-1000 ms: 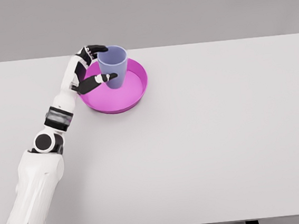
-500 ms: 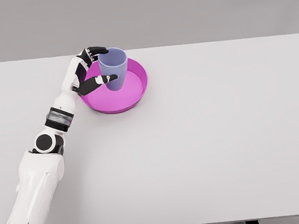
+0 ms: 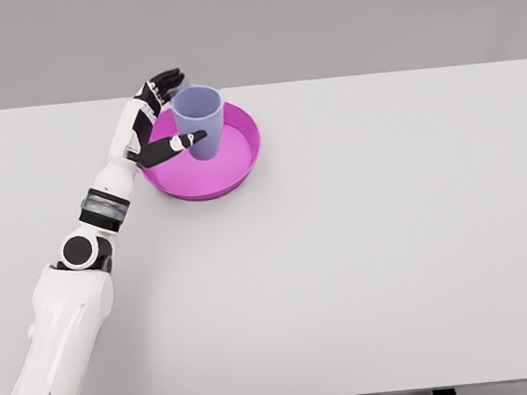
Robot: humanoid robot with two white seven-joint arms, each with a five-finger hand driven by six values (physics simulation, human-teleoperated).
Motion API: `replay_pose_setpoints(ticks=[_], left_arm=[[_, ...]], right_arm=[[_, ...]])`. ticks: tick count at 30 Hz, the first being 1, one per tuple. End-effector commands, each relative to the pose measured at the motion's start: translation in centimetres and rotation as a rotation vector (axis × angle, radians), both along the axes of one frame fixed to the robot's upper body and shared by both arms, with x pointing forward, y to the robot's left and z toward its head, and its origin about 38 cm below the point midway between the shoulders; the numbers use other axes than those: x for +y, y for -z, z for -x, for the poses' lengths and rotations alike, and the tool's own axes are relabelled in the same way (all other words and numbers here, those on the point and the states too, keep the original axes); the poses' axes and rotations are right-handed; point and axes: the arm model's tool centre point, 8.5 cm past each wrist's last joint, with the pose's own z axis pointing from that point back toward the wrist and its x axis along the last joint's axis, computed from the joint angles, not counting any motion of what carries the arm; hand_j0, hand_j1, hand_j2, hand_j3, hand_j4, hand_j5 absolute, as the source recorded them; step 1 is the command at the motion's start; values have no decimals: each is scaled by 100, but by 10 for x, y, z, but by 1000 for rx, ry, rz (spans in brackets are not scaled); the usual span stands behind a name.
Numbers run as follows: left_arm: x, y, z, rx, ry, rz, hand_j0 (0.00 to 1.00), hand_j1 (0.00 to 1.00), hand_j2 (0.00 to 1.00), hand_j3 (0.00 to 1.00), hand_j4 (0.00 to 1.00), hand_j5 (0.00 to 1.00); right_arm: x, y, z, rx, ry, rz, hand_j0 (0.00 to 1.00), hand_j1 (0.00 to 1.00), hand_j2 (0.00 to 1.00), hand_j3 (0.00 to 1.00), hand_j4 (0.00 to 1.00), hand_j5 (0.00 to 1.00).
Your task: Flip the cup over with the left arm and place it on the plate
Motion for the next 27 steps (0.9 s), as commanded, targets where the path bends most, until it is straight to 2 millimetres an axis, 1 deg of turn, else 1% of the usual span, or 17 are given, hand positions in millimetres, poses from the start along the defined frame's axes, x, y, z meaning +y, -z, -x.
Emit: replay_pose_setpoints(ticks=[1,12,17,20,22,25,27], left_arm=[[0,-1,0,-1,-1,5,99,99,99,99,99,99],[5,-1,0,-3,-4,-4,100,100,100,100,100,100],[6,-8,-1,-20,-3,1,100,100,100,100,100,100],[4,-18,-2,-49,3,9,100,100,100,100,100,100],[4,-22,-2,-56,5,29,100,100,100,100,100,100],[14,-40,-1,-107,10,34,100,100,100,100,100,100],[18,-42,0,-110,8,37,100,100,100,100,100,100]], right_arm=[[0,0,0,0,0,0,100,100,100,100,100,100],[0,0,0,0,0,0,100,100,100,100,100,100],[0,0,0,0,0,0,100,100,100,100,100,100],[0,0,0,0,0,0,100,100,100,100,100,100],[0,0,0,1,0,1,100,100,100,100,100,100],[0,0,0,0,0,0,100,100,100,100,100,100],[0,0,0,0,0,0,100,100,100,100,100,100]])
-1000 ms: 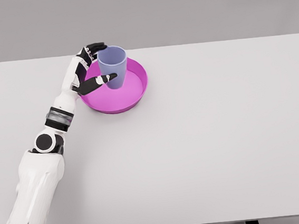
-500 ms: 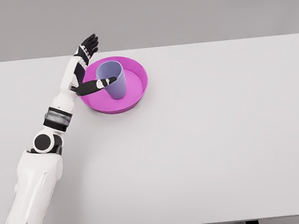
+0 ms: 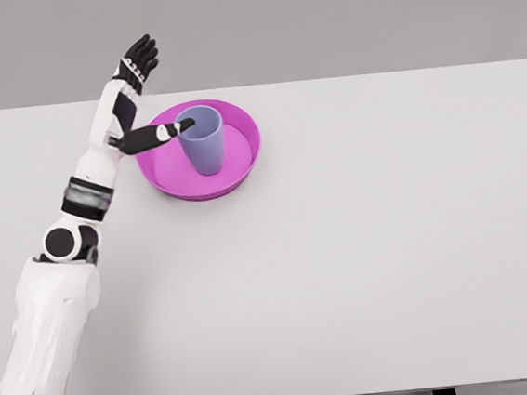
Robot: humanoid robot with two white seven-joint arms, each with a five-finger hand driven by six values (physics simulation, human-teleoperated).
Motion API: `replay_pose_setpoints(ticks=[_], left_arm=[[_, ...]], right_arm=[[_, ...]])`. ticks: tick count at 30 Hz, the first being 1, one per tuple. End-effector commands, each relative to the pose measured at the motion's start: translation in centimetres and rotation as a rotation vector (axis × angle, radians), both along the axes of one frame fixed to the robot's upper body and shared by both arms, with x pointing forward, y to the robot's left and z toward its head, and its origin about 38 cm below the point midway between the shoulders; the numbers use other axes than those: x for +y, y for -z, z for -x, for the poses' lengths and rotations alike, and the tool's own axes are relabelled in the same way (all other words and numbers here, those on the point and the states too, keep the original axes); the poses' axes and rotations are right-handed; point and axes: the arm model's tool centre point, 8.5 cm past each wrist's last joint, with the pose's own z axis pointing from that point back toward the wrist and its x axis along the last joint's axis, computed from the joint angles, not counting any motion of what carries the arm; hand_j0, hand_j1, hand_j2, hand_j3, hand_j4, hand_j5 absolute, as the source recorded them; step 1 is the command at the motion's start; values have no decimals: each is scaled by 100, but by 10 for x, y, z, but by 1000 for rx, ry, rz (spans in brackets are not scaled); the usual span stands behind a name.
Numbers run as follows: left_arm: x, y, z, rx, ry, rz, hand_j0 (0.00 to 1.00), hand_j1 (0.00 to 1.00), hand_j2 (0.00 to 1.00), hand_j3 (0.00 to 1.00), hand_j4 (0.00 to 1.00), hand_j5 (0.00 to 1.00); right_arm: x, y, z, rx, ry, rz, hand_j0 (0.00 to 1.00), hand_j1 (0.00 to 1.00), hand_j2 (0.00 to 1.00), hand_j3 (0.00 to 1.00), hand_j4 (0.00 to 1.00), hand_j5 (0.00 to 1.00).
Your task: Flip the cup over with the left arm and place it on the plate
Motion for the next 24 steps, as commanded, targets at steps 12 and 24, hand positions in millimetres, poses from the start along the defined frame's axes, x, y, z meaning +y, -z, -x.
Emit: replay_pose_setpoints(ticks=[12,24], left_arm=[[63,-58,30,-119,248,-192,100,100,100,100,100,100],[155,-65,67,-2,205,-486,100,100,100,100,100,100]], right_arm=[[0,0,0,1,0,1,100,100,100,100,100,100],[0,0,0,1,0,1,100,100,100,100,100,100]])
